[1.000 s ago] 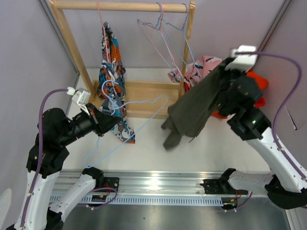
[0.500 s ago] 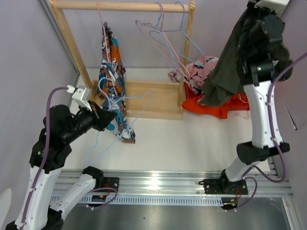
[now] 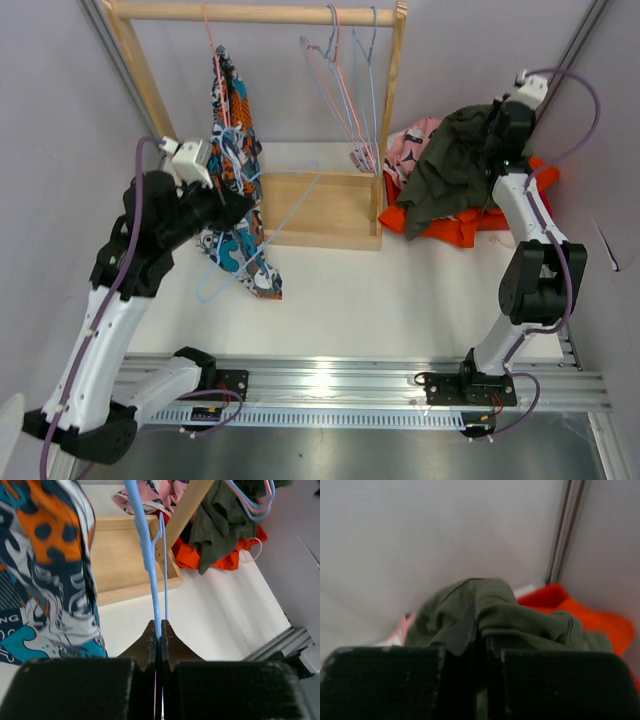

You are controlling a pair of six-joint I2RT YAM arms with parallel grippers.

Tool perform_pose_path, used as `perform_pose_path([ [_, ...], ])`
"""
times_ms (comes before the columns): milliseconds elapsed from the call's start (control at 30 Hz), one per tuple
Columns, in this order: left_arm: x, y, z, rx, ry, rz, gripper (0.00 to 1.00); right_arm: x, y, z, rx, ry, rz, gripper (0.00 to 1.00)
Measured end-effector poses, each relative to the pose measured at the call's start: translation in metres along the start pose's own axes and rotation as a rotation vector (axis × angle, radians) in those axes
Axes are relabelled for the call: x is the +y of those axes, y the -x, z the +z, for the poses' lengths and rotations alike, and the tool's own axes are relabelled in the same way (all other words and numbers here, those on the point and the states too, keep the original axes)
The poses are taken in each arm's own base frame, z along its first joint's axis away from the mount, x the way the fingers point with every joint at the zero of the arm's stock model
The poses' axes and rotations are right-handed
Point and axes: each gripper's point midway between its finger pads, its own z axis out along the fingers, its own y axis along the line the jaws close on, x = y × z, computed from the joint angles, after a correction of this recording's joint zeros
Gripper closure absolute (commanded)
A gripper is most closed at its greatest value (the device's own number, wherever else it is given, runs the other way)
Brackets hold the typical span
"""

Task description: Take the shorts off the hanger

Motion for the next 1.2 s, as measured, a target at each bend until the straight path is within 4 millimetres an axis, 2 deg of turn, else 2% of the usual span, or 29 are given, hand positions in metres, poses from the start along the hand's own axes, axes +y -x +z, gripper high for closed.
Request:
perform_pose_path([
  [33,0.001,0.008,0.007,-0.006,0.011,0.005,1.00,-0.004,-0.023,-0.002,0.040,-0.005,0.010,0.97],
  [67,0.003,0.017,0.015,-0.013,0.022,0.010,1.00,-0.006,-0.049,-0.007,0.087,-0.003,0.024,0.80],
  [100,0.004,0.027,0.023,-0.019,0.037,0.017,1.00,-0.008,-0.072,-0.013,0.138,-0.002,0.045,0.32],
  [133,0.005,0.038,0.030,-0.034,0.046,0.024,1.00,-0.007,-0.092,-0.018,0.186,0.006,0.069,0.11],
  [167,0.006,0.048,0.038,-0.041,0.058,0.030,1.00,-0.005,-0.108,-0.023,0.227,0.024,0.086,0.01],
  [267,0.003,0.089,0.057,-0.091,0.075,0.052,1.00,-0.002,-0.141,-0.044,0.307,0.047,0.130,0.01],
  [333,-0.001,0.116,0.067,-0.133,0.080,0.063,1.00,-0.001,-0.156,-0.070,0.349,0.056,0.153,0.01],
  [400,-0.003,0.140,0.077,-0.174,0.088,0.078,1.00,0.005,-0.162,-0.098,0.369,0.084,0.166,0.01],
  [533,-0.006,0.185,0.094,-0.245,0.110,0.097,1.00,0.023,-0.148,-0.148,0.352,0.179,0.198,0.01],
  [600,-0.010,0.210,0.103,-0.297,0.111,0.108,1.00,0.024,-0.133,-0.171,0.320,0.218,0.224,0.00],
  [667,-0.011,0.225,0.113,-0.331,0.109,0.113,1.00,0.020,-0.120,-0.192,0.285,0.241,0.247,0.00],
  [833,-0.001,0.223,0.151,-0.323,0.111,0.109,1.00,0.017,-0.093,-0.234,0.219,0.306,0.296,0.01],
  [1000,0.011,0.205,0.201,-0.282,0.108,0.090,1.00,0.024,-0.086,-0.268,0.207,0.377,0.314,0.01],
  [1100,0.010,0.194,0.218,-0.254,0.098,0.083,1.00,0.029,-0.087,-0.279,0.217,0.405,0.312,0.01],
  [1167,0.006,0.190,0.223,-0.245,0.089,0.082,0.99,0.032,-0.089,-0.283,0.227,0.418,0.309,0.01],
  [1200,0.005,0.189,0.223,-0.245,0.087,0.082,0.90,0.035,-0.091,-0.285,0.234,0.426,0.306,0.01],
])
